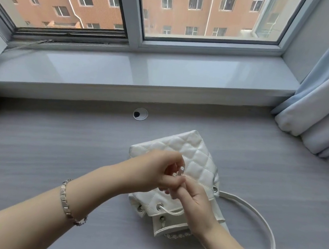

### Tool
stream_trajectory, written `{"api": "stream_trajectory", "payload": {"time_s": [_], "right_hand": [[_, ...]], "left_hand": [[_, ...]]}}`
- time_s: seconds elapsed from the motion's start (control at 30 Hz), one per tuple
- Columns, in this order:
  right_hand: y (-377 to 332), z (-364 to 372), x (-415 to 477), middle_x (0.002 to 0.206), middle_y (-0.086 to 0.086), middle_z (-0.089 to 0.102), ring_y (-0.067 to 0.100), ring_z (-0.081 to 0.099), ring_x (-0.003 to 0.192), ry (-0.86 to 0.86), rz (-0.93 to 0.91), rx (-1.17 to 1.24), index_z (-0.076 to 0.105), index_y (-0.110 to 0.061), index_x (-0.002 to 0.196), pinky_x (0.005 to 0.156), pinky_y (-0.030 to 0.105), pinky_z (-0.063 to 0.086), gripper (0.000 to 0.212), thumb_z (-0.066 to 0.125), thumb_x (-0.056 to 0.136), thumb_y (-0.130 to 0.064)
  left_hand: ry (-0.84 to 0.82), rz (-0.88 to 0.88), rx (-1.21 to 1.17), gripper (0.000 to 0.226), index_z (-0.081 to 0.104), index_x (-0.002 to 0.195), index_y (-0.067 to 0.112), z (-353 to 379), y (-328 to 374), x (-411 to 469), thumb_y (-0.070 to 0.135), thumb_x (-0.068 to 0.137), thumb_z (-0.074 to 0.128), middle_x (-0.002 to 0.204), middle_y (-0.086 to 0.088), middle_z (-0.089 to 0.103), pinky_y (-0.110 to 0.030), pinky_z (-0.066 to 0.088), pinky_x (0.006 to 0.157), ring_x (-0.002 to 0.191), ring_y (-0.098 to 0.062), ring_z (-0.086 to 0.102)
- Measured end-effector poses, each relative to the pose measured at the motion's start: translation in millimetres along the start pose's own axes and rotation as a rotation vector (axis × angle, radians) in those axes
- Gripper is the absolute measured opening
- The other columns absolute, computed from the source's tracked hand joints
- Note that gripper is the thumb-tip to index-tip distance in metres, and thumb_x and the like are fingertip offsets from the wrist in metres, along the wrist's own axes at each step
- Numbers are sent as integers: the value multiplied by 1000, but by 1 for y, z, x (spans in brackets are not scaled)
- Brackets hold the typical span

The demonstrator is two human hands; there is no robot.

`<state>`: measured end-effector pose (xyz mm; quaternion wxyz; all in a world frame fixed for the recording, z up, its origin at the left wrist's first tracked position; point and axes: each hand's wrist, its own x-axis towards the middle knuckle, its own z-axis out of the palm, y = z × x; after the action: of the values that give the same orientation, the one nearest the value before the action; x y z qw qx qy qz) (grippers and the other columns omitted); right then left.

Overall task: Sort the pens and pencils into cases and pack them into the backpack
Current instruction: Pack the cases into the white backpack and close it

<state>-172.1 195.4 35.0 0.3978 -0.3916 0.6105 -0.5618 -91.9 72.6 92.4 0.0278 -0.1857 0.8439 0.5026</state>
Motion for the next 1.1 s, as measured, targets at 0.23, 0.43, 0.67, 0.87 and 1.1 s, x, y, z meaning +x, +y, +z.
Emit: {"api": "stream_trajectory", "payload": {"time_s": [0.23, 0.43, 0.67, 0.87, 1.1], "right_hand": [[-23, -11, 7, 81, 3, 51, 18, 45, 93, -62, 137, -170, 63, -40, 57, 82, 25, 35, 28, 37, 62, -49], [-13, -20, 7, 94, 24, 60, 31, 53, 102, -67, 303, -296, 74, -7, 81, 93, 42, 38, 30, 48, 87, -18], [-14, -29, 10, 73, 2, 66, 5, 59, 67, -17, 313, -32, 68, -20, 71, 61, 12, 43, 27, 57, 81, 2], [-15, -32, 7, 50, -10, 60, -3, 49, 51, 56, 202, -145, 68, -26, 55, 47, 8, 33, 27, 68, 80, -19], [-8, -32, 7, 61, 6, 47, 10, 39, 62, -49, 304, -224, 63, 7, 71, 60, 25, 27, 27, 68, 80, -18]], "left_hand": [[-55, -20, -59, 18, 51, 73, 23, -12, 17, 0, 15, 86, 61, 62, 7, 59, -30, 51, 58, 55, -12, 57], [-139, 1, 66, 21, 53, 67, 19, -25, 33, 18, 15, 84, 64, 58, 4, 59, -15, 45, 48, 48, -8, 60], [9, 10, -53, 15, 64, 80, 11, -4, 16, 27, 25, 80, 69, 61, 3, 50, -24, 38, 56, 54, -7, 45], [224, 46, -176, 16, 67, 75, -3, 18, -2, 20, 9, 84, 63, 56, 12, 54, -13, 36, 54, 51, 3, 47], [303, 170, -179, 24, 69, 76, -3, 34, -7, 4, 16, 79, 55, 61, 14, 56, -9, 36, 58, 57, 9, 52]]}}
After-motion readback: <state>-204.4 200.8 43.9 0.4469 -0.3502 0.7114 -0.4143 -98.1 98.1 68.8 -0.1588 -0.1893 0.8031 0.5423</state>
